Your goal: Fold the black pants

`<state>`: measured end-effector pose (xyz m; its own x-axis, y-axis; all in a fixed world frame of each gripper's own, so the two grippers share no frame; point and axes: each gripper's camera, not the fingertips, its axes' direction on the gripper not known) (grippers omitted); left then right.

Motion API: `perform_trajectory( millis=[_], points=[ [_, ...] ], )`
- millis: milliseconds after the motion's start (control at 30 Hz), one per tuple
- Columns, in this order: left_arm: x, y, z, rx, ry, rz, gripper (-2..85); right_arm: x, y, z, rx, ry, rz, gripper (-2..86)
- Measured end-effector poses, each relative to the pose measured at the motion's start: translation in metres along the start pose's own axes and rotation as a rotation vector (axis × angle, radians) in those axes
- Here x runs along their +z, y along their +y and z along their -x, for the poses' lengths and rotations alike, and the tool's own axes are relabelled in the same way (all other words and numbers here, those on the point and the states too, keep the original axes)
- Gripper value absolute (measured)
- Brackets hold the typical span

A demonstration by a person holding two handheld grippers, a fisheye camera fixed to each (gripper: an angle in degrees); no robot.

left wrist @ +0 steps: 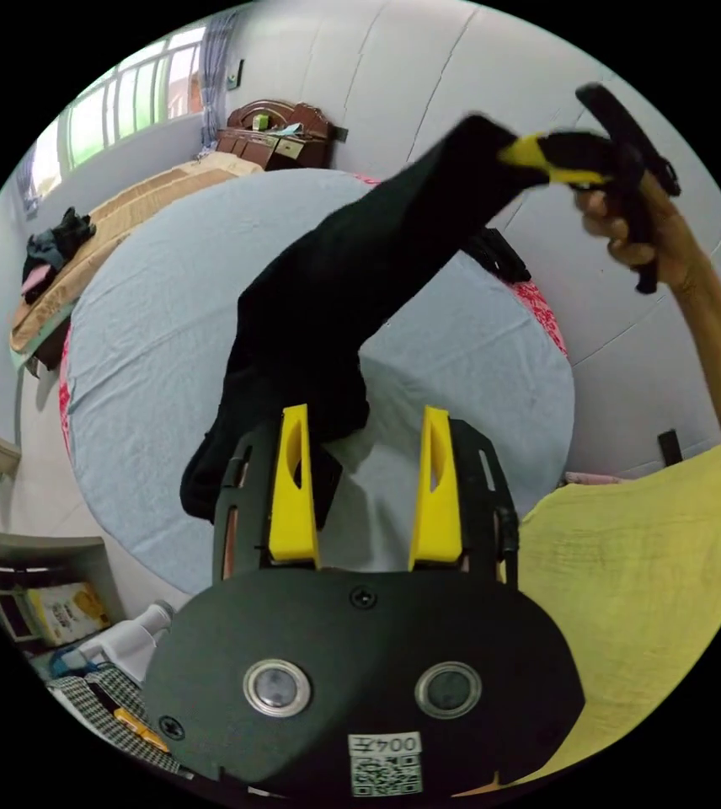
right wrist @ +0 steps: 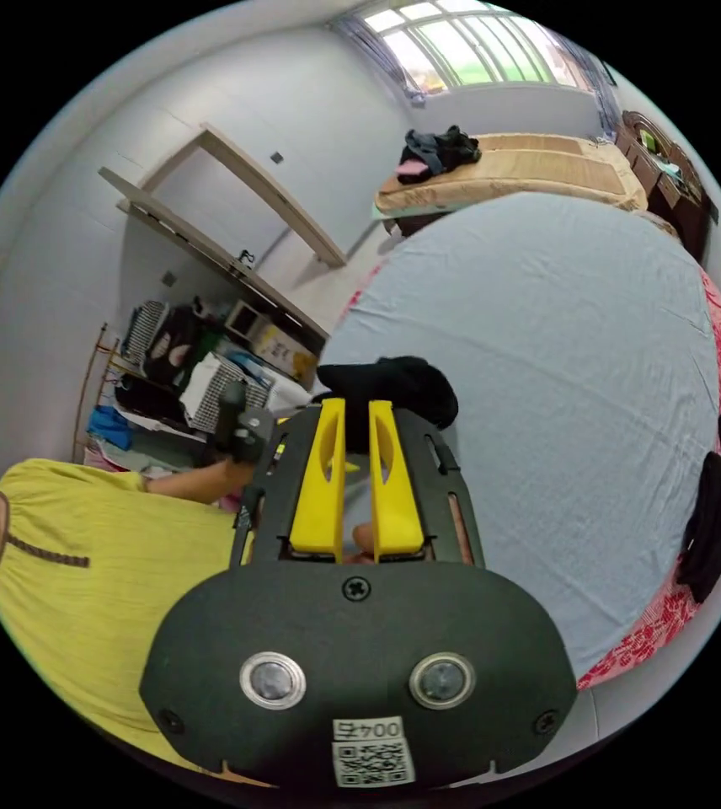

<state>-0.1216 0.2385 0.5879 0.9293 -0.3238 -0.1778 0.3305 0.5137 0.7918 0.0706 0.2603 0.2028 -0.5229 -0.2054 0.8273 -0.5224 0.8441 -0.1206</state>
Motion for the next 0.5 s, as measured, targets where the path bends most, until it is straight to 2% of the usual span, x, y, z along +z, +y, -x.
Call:
perform_trajectory(
  millis=[333,500],
  points=[
    [-0.021,0.02,-0.028,-0.064,-0.026,-0.127,20.0,0.008,-0.056,0.111,-0.086,-0.088,-0.176,4.9],
    [-0.071,0.048,-0.055,-0.101,-0.118,-0.323,18.5,0.021,-0.076,0.153,-0.109,-0.122,-0.282,4.8]
  ],
)
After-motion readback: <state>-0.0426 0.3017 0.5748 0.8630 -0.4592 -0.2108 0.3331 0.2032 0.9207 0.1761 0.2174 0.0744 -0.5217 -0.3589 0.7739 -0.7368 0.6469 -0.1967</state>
